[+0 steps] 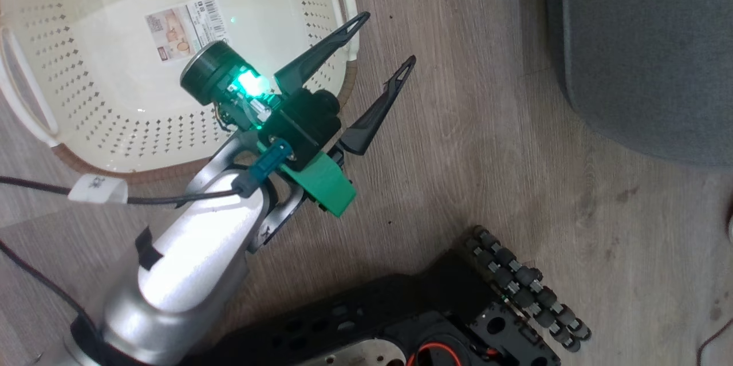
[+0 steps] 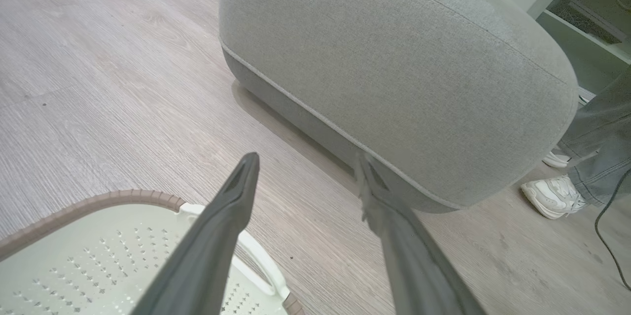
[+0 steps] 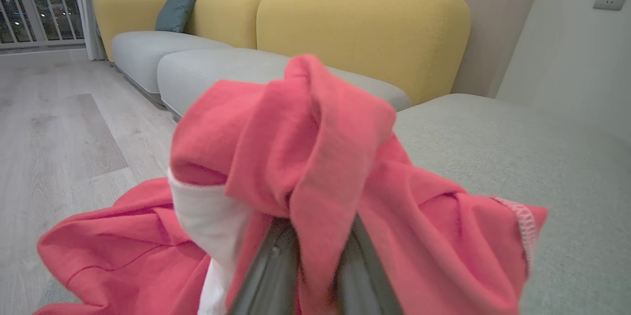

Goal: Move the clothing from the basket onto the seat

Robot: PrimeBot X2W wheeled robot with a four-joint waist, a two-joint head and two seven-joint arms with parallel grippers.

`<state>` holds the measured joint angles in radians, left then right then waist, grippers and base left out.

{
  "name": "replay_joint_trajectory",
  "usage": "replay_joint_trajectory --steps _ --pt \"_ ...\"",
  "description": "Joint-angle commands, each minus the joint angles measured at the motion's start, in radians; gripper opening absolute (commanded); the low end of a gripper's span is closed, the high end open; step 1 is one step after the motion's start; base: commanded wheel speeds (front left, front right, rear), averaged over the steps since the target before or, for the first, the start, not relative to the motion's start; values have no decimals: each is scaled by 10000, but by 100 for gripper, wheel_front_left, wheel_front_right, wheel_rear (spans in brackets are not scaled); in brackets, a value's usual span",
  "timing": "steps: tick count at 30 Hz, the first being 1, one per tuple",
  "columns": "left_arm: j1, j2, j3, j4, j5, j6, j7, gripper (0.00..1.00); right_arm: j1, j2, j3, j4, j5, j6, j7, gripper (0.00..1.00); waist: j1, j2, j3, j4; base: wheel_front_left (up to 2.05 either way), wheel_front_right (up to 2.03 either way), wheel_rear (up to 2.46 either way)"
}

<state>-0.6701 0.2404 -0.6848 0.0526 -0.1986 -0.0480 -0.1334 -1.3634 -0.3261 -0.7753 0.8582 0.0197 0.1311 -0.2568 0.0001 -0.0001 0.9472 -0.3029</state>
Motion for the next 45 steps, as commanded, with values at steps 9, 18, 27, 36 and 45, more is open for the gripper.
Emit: replay_joint_trajectory --steps 9,18,27,36,45 --pt "547 91 406 -23 -405 302 -374 100 698 -359 926 19 -911 -4 -49 100 -1 1 -1010 -40 0 0 0" --pt "1762 -363 839 1414 -1362 543 -1120 100 4191 288 4797 -1999 621 -4 -49 100 -1 1 -4143 364 0 0 0" --pt "3484 -822 1950 2404 -2018 850 -1278 100 8242 955 7061 -4601 1676 -4 -49 100 -1 1 -7083 1269 0 0 0" --pt "4939 -974 3669 2811 -1675 910 -1282 100 10975 1806 8339 -5636 1245 -4 -49 100 -1 1 -8740 2464 0 0 0" --pt "5240 -1050 4927 3086 -1122 651 -1283 100 11937 2315 8320 -5355 886 -4 -49 100 -1 1 -9207 3133 0 0 0"
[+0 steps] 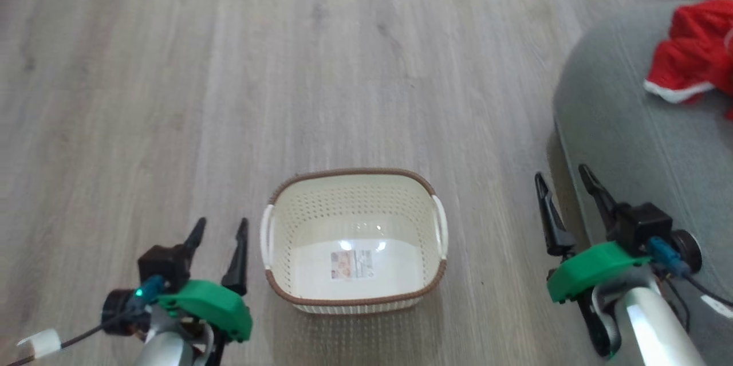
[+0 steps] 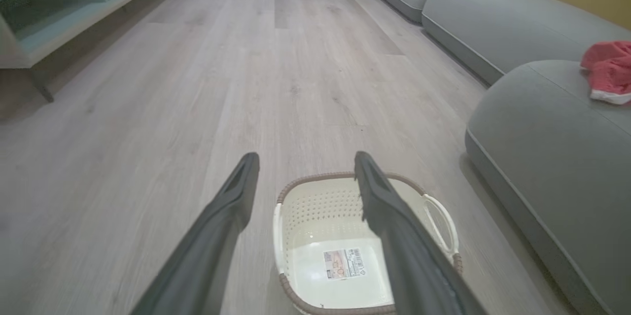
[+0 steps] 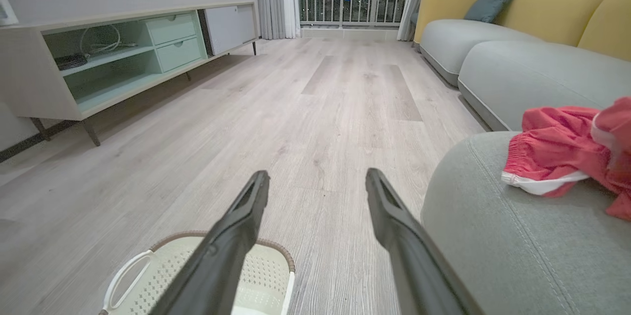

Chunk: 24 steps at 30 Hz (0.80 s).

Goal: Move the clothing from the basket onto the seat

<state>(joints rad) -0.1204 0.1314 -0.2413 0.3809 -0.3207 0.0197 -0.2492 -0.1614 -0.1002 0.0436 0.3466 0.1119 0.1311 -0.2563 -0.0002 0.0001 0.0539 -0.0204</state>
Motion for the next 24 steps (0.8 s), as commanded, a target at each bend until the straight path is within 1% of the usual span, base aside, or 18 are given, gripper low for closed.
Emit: replay_joint_trajectory --steps 1,4,10,16,24 --pt "-251 15 629 -179 149 -34 -125 100 -42 99 86 -207 -94 -4 -55 100 2 -1 -295 341 0 0 0" --pt "-166 -103 1027 -24 353 -152 -125 100 179 293 -48 19 -220 -4 -55 100 2 -1 -410 436 0 0 0" --pt "-73 -330 1432 51 626 -348 -125 100 453 456 -397 159 -290 -4 -55 100 2 -1 -465 438 0 0 0" --pt "-9 -523 1887 -60 830 -398 -125 100 430 491 -416 249 -412 -4 -55 100 2 -1 -471 385 0 0 0" --pt "9 -667 2124 -57 1059 -560 -126 100 411 497 -318 230 -293 -4 -55 100 2 -1 -495 453 0 0 0"
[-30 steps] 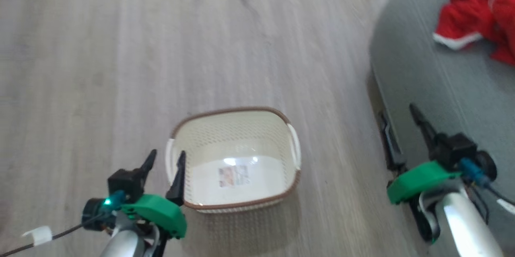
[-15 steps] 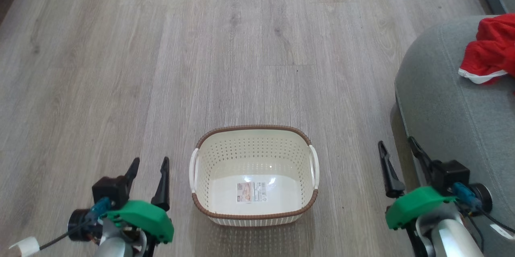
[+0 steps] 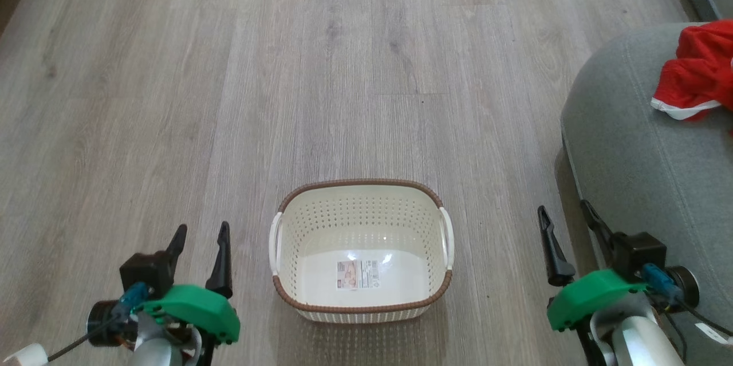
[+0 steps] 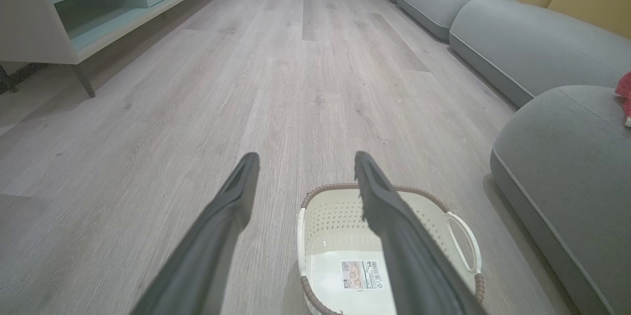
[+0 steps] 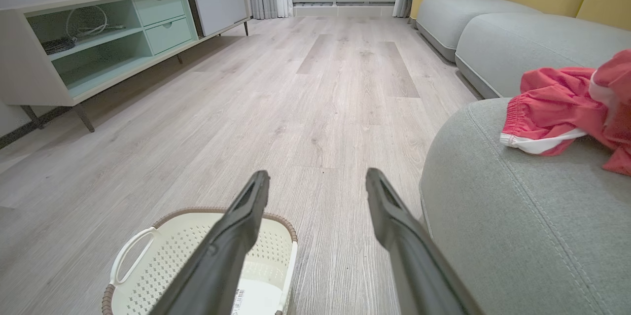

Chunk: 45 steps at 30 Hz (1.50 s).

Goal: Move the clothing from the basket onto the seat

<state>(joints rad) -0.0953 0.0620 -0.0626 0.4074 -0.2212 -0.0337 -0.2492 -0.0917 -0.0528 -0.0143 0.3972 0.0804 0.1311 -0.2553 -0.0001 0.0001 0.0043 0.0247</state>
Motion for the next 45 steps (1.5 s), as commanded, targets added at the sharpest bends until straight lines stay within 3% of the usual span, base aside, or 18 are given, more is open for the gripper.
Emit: replay_joint_trajectory --steps 1,5,6,45 --pt "-242 12 360 -320 89 -46 -126 100 -283 24 271 -277 34 -4 -64 100 1 -1 0 8 0 0 0" --pt "-230 -33 475 -271 173 -56 -126 100 -290 24 306 -287 105 -4 -64 100 1 -1 -15 0 0 0 0" --pt "1 -77 116 15 111 -59 1 0 -1 0 49 -2 70 0 0 0 1 -1 -14 2 0 0 0" --pt "1 -103 609 -283 -3909 -309 1065 0 -14 11 -243 -244 4462 -1 1065 0 1 -1 -14 -70 0 0 0"
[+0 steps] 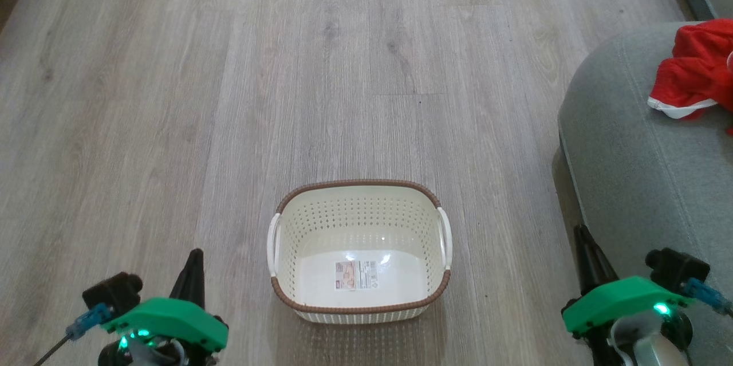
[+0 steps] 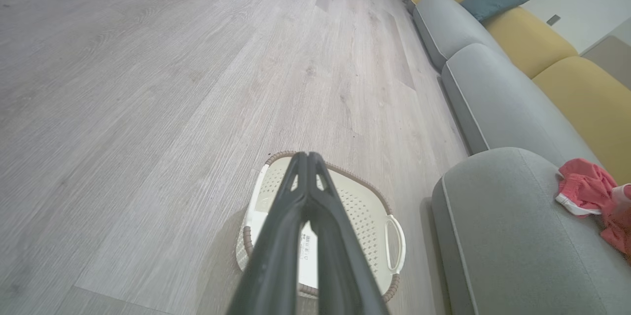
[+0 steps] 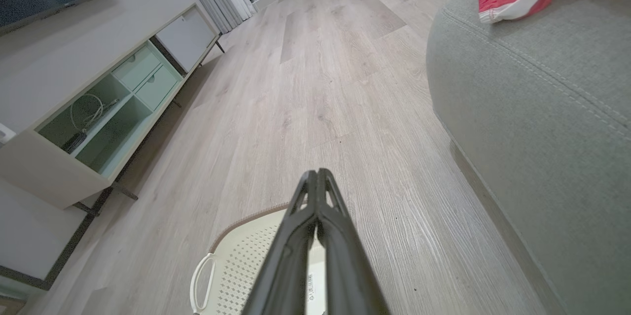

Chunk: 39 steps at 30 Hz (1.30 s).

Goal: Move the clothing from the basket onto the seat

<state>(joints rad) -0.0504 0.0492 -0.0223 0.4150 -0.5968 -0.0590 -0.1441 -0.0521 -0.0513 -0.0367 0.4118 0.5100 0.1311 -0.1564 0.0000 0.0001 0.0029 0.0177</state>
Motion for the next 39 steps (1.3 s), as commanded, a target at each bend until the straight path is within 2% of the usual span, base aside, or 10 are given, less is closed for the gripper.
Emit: replay_joint_trajectory --steps 1,39 --pt "-451 25 219 -375 -264 -63 43 0 -412 -4 -27 -404 288 -1 105 0 0 -1 0 -2 0 0 0" --pt "-505 19 715 -944 -4512 -345 1137 0 -475 3 -349 -950 4902 -2 1223 0 0 -1 1 -78 0 0 0"
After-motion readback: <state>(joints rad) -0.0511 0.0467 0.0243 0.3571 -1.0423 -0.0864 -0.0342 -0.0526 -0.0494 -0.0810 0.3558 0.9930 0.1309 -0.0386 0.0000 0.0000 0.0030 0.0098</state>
